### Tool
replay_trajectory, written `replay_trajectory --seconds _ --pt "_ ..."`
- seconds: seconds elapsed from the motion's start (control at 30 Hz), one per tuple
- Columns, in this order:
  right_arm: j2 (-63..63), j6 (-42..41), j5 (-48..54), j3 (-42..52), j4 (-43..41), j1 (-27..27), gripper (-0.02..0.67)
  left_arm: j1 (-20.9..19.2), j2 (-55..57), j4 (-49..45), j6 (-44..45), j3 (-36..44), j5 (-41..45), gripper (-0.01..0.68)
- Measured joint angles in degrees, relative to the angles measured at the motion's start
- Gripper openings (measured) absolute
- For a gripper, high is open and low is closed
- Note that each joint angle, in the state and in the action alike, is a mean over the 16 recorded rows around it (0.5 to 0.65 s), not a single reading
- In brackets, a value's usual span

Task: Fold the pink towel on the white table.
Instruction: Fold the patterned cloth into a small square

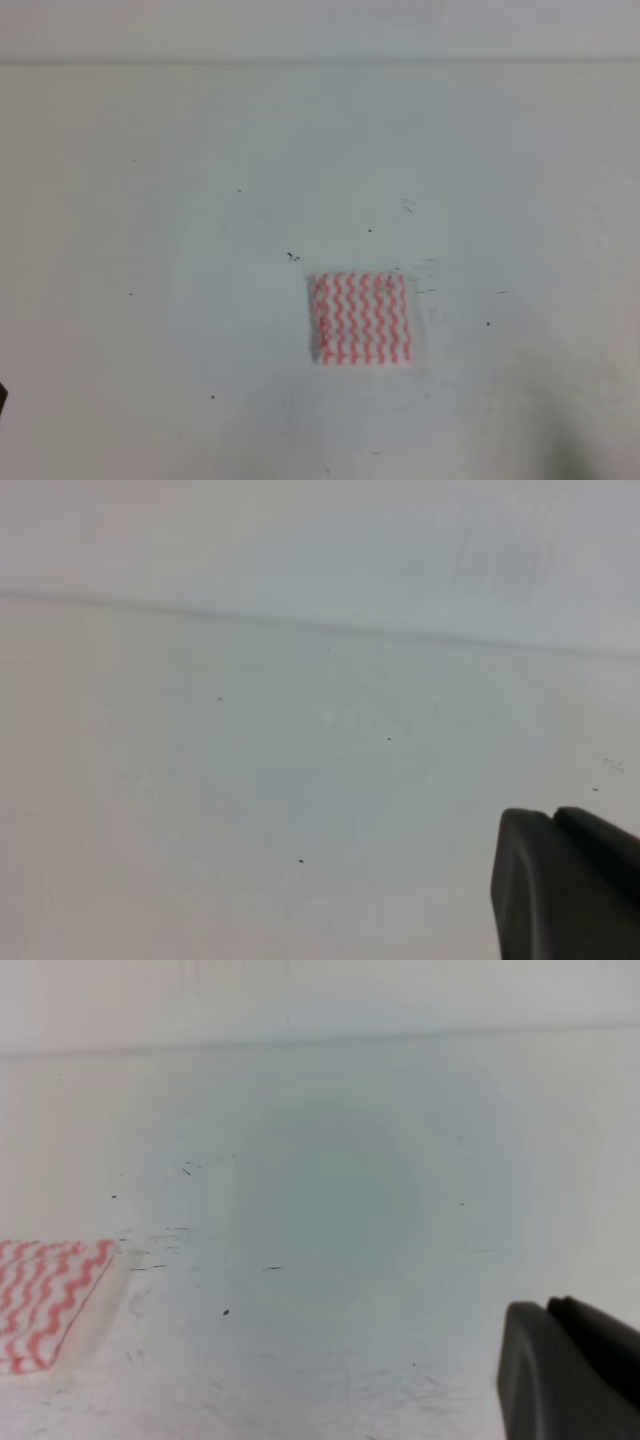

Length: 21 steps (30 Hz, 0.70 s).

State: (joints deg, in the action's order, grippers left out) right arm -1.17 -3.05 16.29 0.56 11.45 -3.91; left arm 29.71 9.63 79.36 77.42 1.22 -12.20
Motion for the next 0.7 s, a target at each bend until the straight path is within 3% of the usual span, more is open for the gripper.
replay_trajectory --seconds 0.7 --pt "0.12 -0.01 0.13 -0.16 0.03 0.02 -0.018 -1.15 -0.32 -6.74 -3.33 -0.33 -2.56 -0.002"
